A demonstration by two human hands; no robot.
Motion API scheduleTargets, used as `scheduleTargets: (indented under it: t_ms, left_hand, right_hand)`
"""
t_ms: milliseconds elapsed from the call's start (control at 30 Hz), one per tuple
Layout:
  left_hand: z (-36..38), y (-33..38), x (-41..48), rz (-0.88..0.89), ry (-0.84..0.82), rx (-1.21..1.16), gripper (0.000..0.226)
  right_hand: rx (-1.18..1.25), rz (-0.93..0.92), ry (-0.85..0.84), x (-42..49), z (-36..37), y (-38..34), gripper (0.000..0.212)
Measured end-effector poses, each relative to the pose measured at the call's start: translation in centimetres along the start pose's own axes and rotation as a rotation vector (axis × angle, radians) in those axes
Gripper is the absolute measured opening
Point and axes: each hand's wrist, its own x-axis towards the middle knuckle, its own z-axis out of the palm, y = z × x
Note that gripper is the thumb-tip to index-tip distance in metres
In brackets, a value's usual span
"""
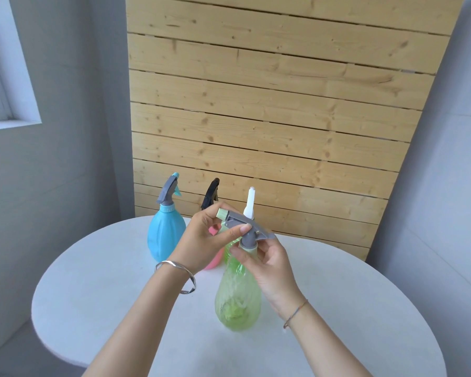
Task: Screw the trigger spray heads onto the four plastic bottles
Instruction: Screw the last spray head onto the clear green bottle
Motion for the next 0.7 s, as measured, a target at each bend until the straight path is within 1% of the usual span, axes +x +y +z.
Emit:
scheduleTargets:
  t_ms: [67,133,167,200,300,333,367,467,500,533,633,700]
  left_hand:
    - [-0.1,0.1,0.0,-0.007,-0.005,-0.011,0.031]
    - [-0.1,0.2,0.1,-0.017,-0.020,-0.020,0.033]
    - [-0.1,0.2,0.1,-0.021,-0.024,-0.018,0.034]
    - [-0.1,0.2,0.1,-0.021,-0.024,-0.013,0.035]
    - [0.0,0.2,0.1,-0.014,-0.022,0.000,0.035]
    - [0.0,0.2,0.1,-0.011,-0.023,0.004,0.035]
    - [0.0,0.2,0.1,-0.006,-0.023,0.008,0.034]
    - [-0.1,0.2,0.1,0.004,-0.016,0.022,0.032]
    - [-0.1,0.2,0.1,0.002,-0.013,0.026,0.031]
    - [-0.1,0.2,0.0,0.002,-0.011,0.028,0.032]
    - [0.0,0.4,0.0,-0.003,-0.011,0.025,0.036]
    - [0.0,0.4,0.0,-0.011,-0.017,0.021,0.037]
  right_hand:
    - [0.035,0.047,-0.082,0.0,-0.6,-0.2,0.044]
    - [0.055,0.116,-0.197,0.0,-1.3,-0.6,0.042]
    - [0.054,0.126,-0.218,-0.1,-1.5,-0.7,0.040]
    - [0.050,0.118,-0.203,-0.1,-1.4,-0.7,0.040]
    - [0.033,0.051,-0.065,0.0,-0.6,-0.1,0.045]
    - [0.037,0.044,-0.047,0.0,-0.4,0.1,0.047]
    - [0.047,0.053,-0.060,0.0,-0.5,0.1,0.048]
    - [0.083,0.138,-0.205,-0.1,-1.5,-0.5,0.043]
    - [0.083,0.148,-0.219,-0.1,-1.6,-0.7,0.042]
    - [0.087,0.142,-0.203,-0.1,-1.6,-0.6,0.042]
    - [0.102,0.083,-0.077,-0.1,-0.7,0.0,0.047]
    - [0.129,0.083,-0.070,-0.1,-0.6,0.2,0.047]
